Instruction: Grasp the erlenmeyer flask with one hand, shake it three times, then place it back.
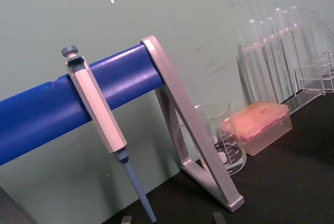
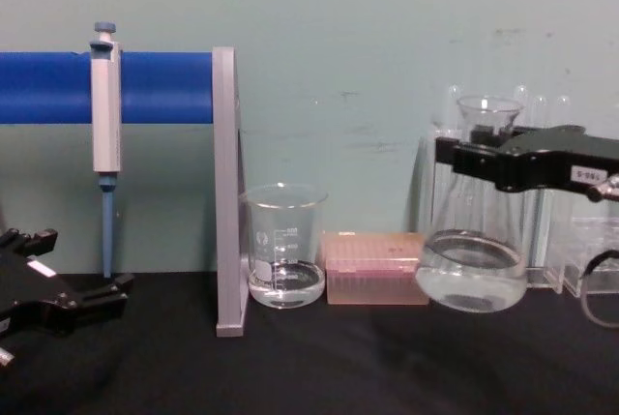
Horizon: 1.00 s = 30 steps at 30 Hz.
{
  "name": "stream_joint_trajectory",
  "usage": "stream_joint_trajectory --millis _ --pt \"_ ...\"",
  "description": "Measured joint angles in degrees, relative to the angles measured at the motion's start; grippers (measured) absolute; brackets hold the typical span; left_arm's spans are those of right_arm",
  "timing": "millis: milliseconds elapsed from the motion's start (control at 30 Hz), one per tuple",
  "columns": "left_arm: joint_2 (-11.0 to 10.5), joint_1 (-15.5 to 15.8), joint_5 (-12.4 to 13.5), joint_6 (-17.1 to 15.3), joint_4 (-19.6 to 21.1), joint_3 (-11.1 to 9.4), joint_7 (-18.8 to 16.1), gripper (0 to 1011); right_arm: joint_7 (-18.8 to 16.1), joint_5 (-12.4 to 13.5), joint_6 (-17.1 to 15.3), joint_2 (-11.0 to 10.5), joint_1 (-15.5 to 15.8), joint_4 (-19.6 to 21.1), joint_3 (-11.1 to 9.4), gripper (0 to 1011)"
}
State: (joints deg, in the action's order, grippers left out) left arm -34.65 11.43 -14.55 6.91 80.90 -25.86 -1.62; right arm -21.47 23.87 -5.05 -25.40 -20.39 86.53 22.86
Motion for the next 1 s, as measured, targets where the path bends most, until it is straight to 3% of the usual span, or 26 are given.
stream_joint_trajectory --millis 467,1000 --pt "0.00 0.00 0.00 0.00 0.00 0.00 0.00 1001 1.46 -1.49 -0.53 1.18 0.56 -0.98 -3.48 449" --pt "0.00 0.00 0.00 0.00 0.00 0.00 0.00 1001 -1.00 -2.04 -1.08 2.54 0.70 -0.33 -2.51 449"
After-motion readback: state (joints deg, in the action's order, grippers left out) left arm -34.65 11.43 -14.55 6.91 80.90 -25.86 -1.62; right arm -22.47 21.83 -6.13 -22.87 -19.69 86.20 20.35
